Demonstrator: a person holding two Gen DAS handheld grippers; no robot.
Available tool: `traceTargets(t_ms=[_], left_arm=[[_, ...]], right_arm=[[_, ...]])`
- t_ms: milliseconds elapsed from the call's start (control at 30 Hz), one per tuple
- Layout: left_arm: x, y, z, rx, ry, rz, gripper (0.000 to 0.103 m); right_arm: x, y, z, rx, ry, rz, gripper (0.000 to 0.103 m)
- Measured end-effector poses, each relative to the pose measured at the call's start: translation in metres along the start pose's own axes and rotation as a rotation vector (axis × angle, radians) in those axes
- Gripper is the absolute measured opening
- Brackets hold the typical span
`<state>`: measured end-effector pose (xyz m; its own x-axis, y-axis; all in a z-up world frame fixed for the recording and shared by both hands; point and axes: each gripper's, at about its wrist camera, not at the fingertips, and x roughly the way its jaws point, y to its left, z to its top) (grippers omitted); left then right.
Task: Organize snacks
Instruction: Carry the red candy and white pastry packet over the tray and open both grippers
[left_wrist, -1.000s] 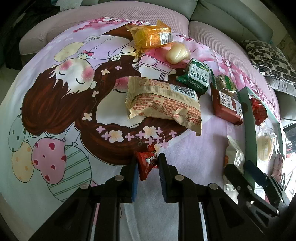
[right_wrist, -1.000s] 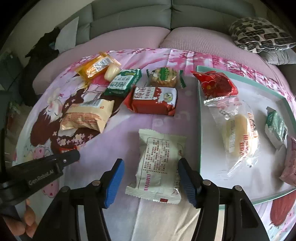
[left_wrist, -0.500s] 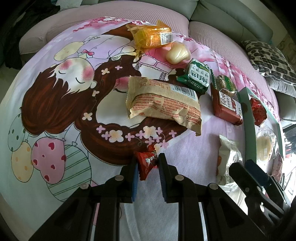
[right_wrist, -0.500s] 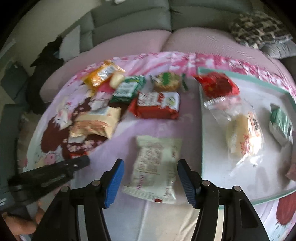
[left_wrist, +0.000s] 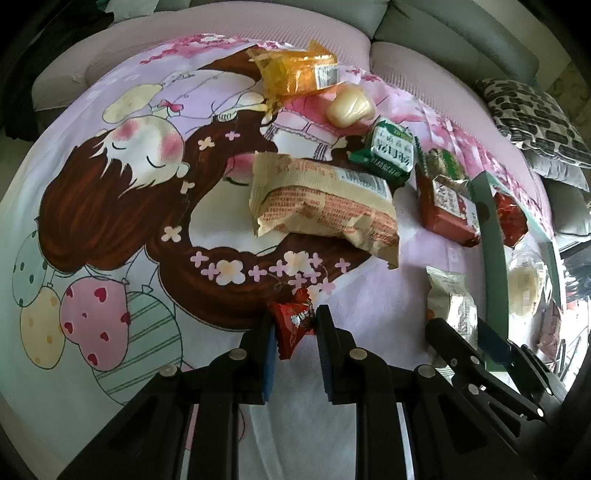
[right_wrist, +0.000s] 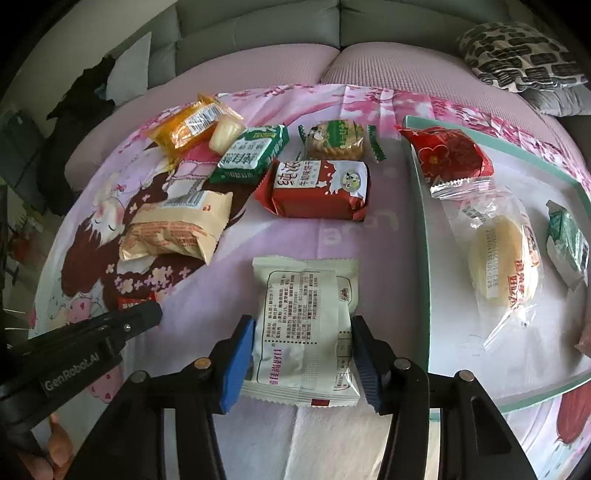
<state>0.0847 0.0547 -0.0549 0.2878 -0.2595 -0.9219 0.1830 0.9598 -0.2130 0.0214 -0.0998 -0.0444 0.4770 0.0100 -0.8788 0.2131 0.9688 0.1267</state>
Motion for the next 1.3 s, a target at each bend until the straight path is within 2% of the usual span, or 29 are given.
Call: traceTargets(t_ms=[200,400,567,767,933,1067,1167,1300], left_arm=[[-0.018,-0.003,0.001,0.015,-0.060,-0.041,0.021],[-0.043,-0.011,0.002,0.039,-0.148,-0.050,0.020],[-0.056,-0.036,0.004,0.105,-0.197,-0.089,0.020],[-0.066,-0.091,0.002,0.247,-0.245,-0.146,0.021],[-0.068,-0.136,-0.004,0.353,-0.253,-0.195,0.021],[-0.065,-0.175,-0.014,0.458,-0.238,-0.205,0.021],[-0.050,-0.203,-0.023,0.530,-0.183,-0.195,0.021],[-0.029,-0.222,-0.032,0.569,-0.114,-0.146,0.021]], right_arm=[[-0.025,-0.005,0.003,0.027,-0.078,0.028,0.055],[-0.049,-0.020,0.007,0.081,-0.154,0.037,0.055],[-0.060,-0.048,0.011,0.163,-0.189,0.004,0.055],[-0.081,-0.101,0.011,0.290,-0.230,-0.062,0.055],[-0.091,-0.148,0.008,0.407,-0.246,-0.132,0.055],[-0.096,-0.176,0.002,0.479,-0.246,-0.168,0.055],[-0.097,-0.194,-0.003,0.515,-0.236,-0.184,0.055],[-0.092,-0.206,-0.008,0.544,-0.207,-0.180,0.055]])
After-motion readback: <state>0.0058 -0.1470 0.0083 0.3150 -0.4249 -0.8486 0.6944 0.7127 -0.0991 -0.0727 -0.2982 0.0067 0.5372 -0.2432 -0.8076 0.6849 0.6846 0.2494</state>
